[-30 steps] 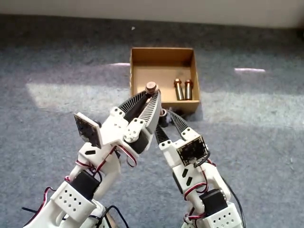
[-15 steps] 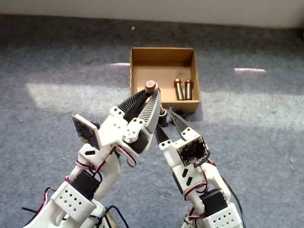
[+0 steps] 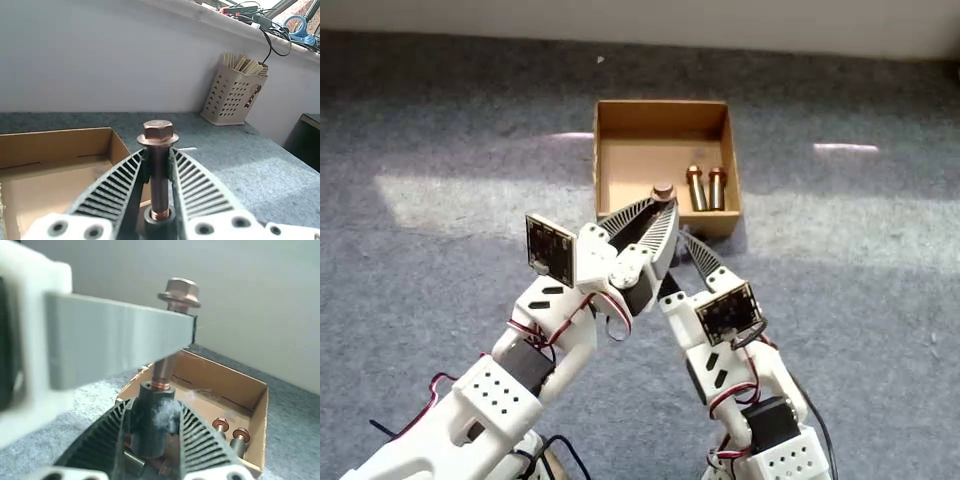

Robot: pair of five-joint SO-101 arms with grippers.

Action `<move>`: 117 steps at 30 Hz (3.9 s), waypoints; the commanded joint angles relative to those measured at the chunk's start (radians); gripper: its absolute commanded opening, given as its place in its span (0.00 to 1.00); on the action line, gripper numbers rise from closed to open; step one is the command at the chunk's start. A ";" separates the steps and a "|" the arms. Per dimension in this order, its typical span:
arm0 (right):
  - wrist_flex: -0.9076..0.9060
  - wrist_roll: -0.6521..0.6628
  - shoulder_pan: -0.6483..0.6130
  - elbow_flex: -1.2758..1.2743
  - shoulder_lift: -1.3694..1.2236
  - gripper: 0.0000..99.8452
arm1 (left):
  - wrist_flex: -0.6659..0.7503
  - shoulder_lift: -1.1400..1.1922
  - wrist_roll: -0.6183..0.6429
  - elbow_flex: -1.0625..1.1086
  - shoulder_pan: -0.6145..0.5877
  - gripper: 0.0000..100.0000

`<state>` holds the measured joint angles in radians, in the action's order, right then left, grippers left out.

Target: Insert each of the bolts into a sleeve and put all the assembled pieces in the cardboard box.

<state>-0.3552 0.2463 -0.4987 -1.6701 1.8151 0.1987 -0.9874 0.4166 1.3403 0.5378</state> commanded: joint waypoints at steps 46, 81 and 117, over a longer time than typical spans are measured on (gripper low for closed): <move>0.033 0.000 0.278 -0.122 0.019 0.01 | -0.221 -0.079 -0.350 -0.056 0.105 0.13; -0.099 0.002 0.349 -0.122 0.018 0.01 | -0.471 -0.809 -0.261 0.357 -0.433 0.01; -0.101 0.000 0.277 0.650 -0.771 0.01 | -0.990 -0.832 -0.382 0.357 -0.532 0.01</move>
<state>-0.6206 0.2493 -0.2087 -1.1500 1.2444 -0.8048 -1.7668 0.0499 1.6747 0.0207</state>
